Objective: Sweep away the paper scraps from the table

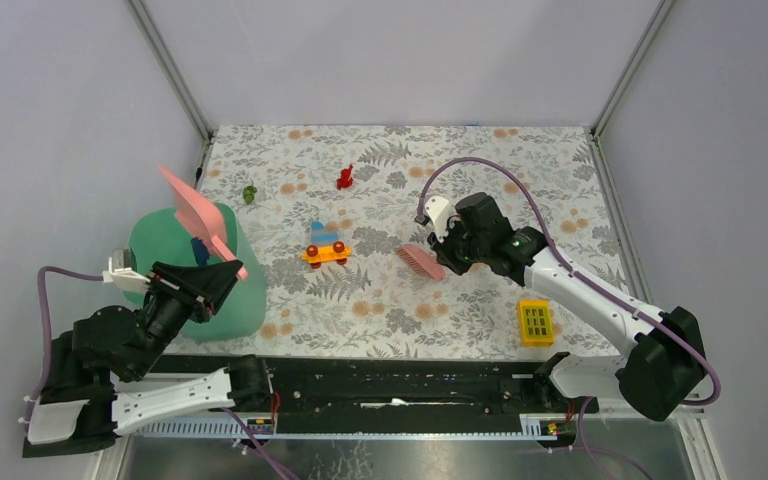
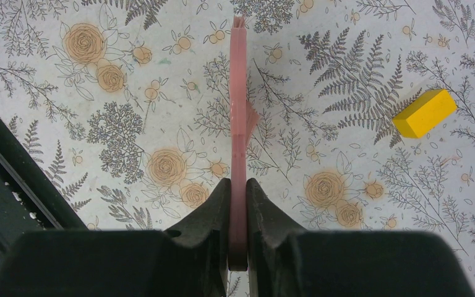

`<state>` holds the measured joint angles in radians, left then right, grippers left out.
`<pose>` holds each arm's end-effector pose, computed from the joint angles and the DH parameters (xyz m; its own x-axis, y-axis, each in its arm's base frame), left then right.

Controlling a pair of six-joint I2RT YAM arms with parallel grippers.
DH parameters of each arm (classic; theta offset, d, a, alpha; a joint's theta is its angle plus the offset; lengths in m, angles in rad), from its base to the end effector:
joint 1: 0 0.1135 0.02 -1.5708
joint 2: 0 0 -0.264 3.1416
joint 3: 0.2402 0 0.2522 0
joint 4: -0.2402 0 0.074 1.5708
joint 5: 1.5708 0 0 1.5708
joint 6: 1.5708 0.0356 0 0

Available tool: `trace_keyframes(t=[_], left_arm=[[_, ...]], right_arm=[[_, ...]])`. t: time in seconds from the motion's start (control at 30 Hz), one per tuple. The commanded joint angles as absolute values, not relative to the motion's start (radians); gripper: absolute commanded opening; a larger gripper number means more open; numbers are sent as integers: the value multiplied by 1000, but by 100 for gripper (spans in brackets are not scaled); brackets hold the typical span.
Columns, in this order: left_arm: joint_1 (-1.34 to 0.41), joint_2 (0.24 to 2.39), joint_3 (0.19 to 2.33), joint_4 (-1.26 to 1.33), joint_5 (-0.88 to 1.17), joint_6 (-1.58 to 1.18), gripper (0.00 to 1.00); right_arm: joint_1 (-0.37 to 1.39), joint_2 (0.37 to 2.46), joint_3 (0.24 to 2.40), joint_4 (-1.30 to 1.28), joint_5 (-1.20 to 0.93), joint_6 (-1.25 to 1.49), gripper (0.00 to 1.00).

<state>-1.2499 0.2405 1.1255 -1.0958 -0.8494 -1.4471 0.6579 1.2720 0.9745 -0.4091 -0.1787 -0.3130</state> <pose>0.0152 0.0391 0.3836 -0.4002 -0.8737 -0.2766 -0.0167 0.3087 -0.9510 0.2153 0.1744 0.2806 -0.2706 -0.5920 -0.7592 -0.8324 0.5400 -0.1244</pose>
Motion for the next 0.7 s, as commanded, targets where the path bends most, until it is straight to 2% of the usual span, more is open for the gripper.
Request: trace_keyframes(t=[0.0, 0.47, 0.67], left_arm=[[-1260, 177, 1074, -948, -872, -1496, 0], [-1262, 234, 1101, -970, -881, -1440, 0], [-1262, 422, 1152, -985, -827, -1295, 0]], right_arm=[[658, 1252, 978, -402, -211, -301, 0], [658, 1238, 974, -409, -212, -302, 0], [658, 1227, 1003, -429, -188, -305, 0]])
